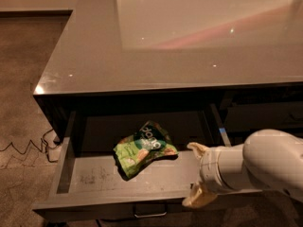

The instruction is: Open top drawer

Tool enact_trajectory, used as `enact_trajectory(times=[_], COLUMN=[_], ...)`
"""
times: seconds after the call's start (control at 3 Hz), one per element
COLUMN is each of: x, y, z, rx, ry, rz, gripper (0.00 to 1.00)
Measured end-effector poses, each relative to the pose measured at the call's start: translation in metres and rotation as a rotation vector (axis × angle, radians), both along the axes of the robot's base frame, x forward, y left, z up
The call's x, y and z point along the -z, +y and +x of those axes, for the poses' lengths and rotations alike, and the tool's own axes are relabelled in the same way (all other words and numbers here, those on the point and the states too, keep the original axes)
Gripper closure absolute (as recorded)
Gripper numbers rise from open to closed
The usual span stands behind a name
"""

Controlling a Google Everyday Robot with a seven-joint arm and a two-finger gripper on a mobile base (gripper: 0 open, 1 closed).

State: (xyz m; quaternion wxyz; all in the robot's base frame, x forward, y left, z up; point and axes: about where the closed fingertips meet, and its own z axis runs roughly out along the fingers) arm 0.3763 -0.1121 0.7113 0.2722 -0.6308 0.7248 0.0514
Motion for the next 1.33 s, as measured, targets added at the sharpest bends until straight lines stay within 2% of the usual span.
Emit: enact_trajectory(times=[0.67,1.0,1.33], x=[-0.007,0.003,0.024], y=[0.013,0.012,0.004], z=[0.038,0.05,0.057], rx=[-0.013,0.006,0.036], ry=[0.003,0.014,0.041], rz=[-0.038,-0.061,-0.089], gripper=[0.65,0.88,1.0])
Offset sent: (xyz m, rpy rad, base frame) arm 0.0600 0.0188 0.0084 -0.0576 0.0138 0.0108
